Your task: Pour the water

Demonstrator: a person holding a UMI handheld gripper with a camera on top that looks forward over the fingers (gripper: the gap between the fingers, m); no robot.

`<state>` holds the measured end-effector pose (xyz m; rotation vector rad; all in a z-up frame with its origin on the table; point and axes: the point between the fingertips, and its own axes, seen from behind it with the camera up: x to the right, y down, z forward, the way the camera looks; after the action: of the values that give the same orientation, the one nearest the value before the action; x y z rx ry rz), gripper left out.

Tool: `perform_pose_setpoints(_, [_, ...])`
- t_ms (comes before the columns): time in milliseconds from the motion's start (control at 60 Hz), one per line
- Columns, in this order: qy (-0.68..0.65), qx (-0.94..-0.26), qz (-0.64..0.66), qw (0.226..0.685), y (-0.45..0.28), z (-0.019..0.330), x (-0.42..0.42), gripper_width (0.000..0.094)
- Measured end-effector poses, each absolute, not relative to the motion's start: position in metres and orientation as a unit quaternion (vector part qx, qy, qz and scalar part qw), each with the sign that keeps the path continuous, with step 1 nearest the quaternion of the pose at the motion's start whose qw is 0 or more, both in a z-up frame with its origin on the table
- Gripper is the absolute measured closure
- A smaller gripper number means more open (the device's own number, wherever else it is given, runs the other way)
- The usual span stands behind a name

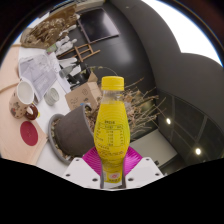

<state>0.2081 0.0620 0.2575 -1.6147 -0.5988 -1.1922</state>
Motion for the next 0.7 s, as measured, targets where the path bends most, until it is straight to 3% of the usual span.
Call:
perform_pose_setpoints(400, [-0.501, -0.468, -0.646, 0.336, 0.157, 0.192, 0.102, 0.0696])
perform_pose_setpoints(567, [-0.537, -0.443, -0.642, 0.32, 0.163, 0.18, 0.089, 0.0697])
perform_pose_setpoints(700, [-0.509, -0.488, -0.621, 0.342, 0.161, 0.189, 0.092, 0.0695])
